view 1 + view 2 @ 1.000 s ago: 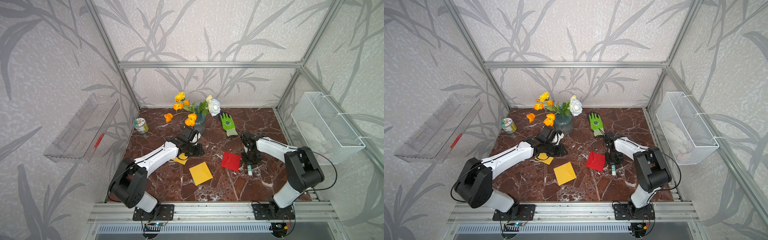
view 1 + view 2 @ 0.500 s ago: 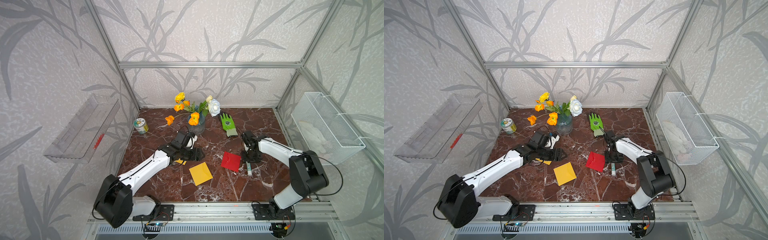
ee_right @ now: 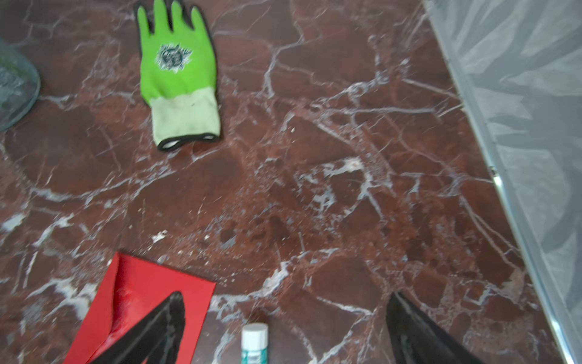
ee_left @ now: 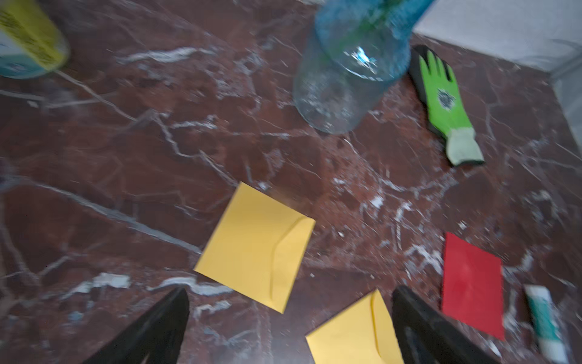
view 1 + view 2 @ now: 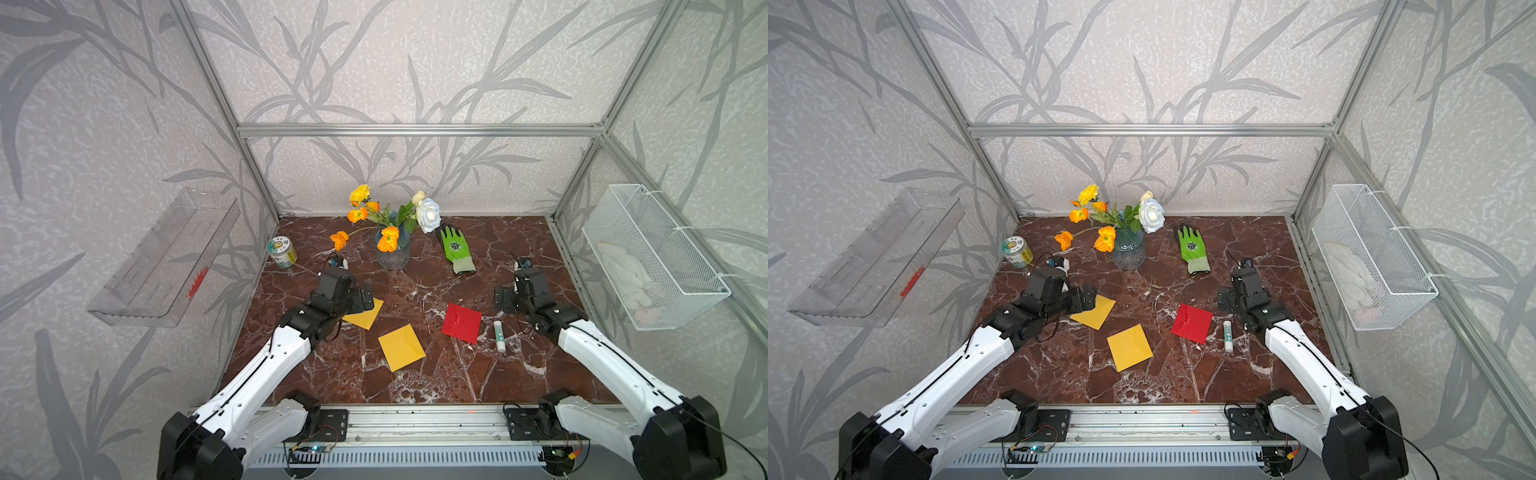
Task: Seal the envelope with a glue stick
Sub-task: Place the glue stick at the center of the board, then reset both arms
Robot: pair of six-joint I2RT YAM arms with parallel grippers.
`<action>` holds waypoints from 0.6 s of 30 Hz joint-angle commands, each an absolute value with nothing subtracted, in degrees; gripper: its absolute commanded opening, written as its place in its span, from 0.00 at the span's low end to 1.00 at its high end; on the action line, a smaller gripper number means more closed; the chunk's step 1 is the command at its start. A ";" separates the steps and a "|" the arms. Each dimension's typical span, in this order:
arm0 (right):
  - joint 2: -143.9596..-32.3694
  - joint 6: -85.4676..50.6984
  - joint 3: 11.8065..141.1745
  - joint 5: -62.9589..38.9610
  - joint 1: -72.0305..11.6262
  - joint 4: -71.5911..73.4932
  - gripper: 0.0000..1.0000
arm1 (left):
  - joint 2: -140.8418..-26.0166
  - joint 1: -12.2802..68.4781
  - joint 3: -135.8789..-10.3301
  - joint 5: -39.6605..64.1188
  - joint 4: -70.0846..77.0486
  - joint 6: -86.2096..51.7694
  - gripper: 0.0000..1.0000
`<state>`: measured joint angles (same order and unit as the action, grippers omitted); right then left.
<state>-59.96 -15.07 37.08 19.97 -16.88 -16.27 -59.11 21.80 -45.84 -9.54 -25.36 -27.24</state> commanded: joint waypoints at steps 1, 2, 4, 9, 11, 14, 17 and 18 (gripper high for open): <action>-56.75 -11.81 31.05 30.55 -15.92 0.86 0.99 | -60.36 17.48 -45.15 -25.91 -19.66 -25.51 1.00; -56.15 -11.29 29.16 32.31 -15.70 3.66 0.99 | -60.47 15.64 -43.89 -28.05 -17.25 -25.41 1.00; -55.86 -10.69 26.54 34.05 -15.17 7.49 0.99 | -60.07 12.70 -40.76 -29.87 -11.90 -24.73 1.00; -57.87 -11.20 23.98 35.24 -14.25 10.97 0.99 | -58.79 8.03 -31.62 -34.02 4.41 -22.33 1.00; -59.43 -12.04 23.58 35.51 -13.86 11.72 0.99 | -59.69 5.99 -28.08 -34.11 11.23 -22.38 1.00; -61.18 -13.45 22.25 35.51 -13.22 14.22 0.99 | -62.99 4.45 -25.80 -33.78 17.93 -19.29 1.00; -62.49 -13.11 19.83 34.90 -12.85 20.97 0.99 | -67.06 3.45 -25.45 -34.13 21.77 -16.32 1.00; -63.29 -12.48 19.05 34.50 -12.65 23.55 0.99 | -68.29 3.28 -24.37 -33.66 25.42 -15.25 1.00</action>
<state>-62.00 -12.38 20.78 33.91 -13.13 15.62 -66.59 3.79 -25.78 -32.18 14.52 -19.38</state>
